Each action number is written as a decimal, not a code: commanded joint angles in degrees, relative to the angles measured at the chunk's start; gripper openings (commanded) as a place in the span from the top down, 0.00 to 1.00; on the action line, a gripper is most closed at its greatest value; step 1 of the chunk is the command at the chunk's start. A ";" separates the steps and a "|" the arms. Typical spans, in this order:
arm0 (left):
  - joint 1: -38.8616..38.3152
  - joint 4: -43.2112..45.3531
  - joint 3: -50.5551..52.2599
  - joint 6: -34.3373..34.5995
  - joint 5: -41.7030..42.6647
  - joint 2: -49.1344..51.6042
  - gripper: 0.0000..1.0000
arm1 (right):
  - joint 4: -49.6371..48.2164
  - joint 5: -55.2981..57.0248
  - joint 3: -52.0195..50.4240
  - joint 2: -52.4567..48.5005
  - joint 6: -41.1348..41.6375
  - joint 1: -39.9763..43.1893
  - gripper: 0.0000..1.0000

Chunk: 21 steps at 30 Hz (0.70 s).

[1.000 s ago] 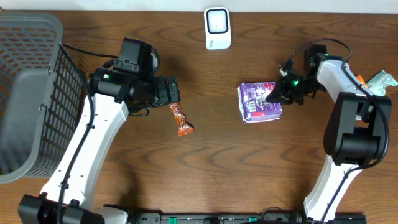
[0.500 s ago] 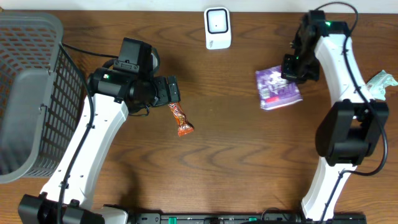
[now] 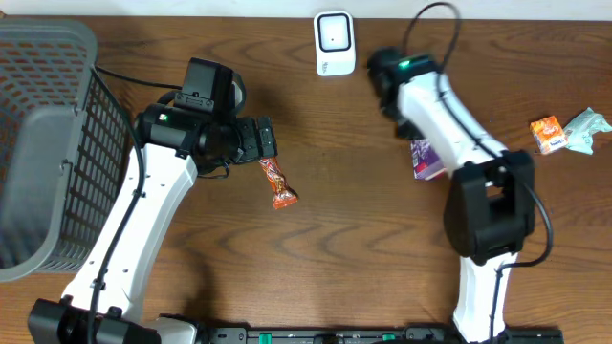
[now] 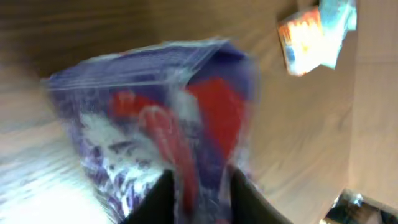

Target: Scan the item barcode

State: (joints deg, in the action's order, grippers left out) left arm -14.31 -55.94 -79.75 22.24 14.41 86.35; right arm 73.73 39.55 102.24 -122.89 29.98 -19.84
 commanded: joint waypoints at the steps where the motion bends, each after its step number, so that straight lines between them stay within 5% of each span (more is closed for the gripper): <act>1: 0.26 -0.17 -0.20 -0.57 -0.61 -0.63 0.02 | -1.29 0.96 -0.76 0.31 1.27 -4.96 0.61; 4: 0.26 -0.17 -0.20 -0.57 -0.61 -0.63 0.02 | -2.60 -3.02 0.28 0.39 1.27 -7.78 0.38; 14: 0.26 -0.17 -0.20 -0.57 -0.61 -0.63 0.02 | 2.36 -35.54 19.45 0.42 -12.68 -1.90 0.15; 16: 0.26 -0.17 -0.20 -0.57 -0.61 -0.63 0.02 | 4.63 -39.58 22.40 0.42 -15.54 0.74 0.01; 21: 0.26 -0.17 -0.20 -0.57 -0.61 -0.63 0.02 | 10.05 -41.64 23.96 0.39 -18.93 8.00 0.01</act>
State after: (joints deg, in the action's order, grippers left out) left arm -14.31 -55.94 -79.75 22.24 14.41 86.35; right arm 81.43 2.98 125.80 -122.85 15.46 -15.53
